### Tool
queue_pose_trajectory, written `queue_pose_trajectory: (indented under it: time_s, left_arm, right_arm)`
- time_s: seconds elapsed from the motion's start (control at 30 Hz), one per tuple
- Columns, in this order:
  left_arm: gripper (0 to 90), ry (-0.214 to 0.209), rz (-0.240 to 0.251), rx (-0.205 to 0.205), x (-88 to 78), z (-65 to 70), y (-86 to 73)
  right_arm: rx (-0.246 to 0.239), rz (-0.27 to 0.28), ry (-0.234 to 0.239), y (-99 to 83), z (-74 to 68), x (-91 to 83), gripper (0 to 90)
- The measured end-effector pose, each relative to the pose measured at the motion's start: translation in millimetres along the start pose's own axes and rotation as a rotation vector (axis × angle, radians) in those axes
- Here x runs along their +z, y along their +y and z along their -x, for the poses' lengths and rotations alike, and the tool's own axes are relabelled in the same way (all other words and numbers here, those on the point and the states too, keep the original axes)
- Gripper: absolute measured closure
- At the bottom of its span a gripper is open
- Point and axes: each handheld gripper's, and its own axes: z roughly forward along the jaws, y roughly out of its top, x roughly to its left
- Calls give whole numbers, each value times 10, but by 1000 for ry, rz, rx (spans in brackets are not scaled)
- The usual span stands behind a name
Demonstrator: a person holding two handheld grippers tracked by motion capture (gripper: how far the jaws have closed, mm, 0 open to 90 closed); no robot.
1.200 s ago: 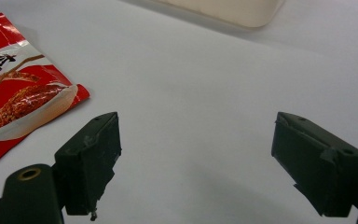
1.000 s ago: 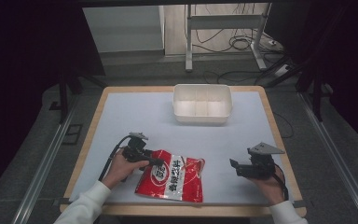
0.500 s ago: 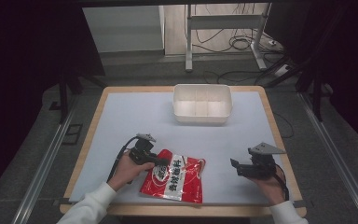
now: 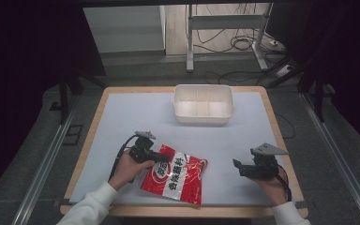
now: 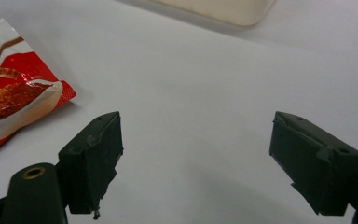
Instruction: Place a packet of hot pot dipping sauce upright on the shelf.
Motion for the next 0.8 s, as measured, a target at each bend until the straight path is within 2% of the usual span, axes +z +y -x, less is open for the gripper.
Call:
queue_pose_trajectory:
  time_s: [0.2, 0.3, 0.43, 0.8]
  left_arm:
    - [898, -16, 35, 6, -91, 51, 125]
    - [898, -29, 40, 28, -159, 113, 219]
    - [898, -24, 58, 61, -306, 202, 357]
    - [899, -17, 122, 102, -657, 337, 645]
  right_arm:
    - [1, 3, -3, 6, 5, -4, 175]
    - [7, 3, -6, 2, 6, -9, 176]
    - [8, 2, -7, 1, 12, -15, 177]
    - [12, 3, -13, 2, 21, -22, 183]
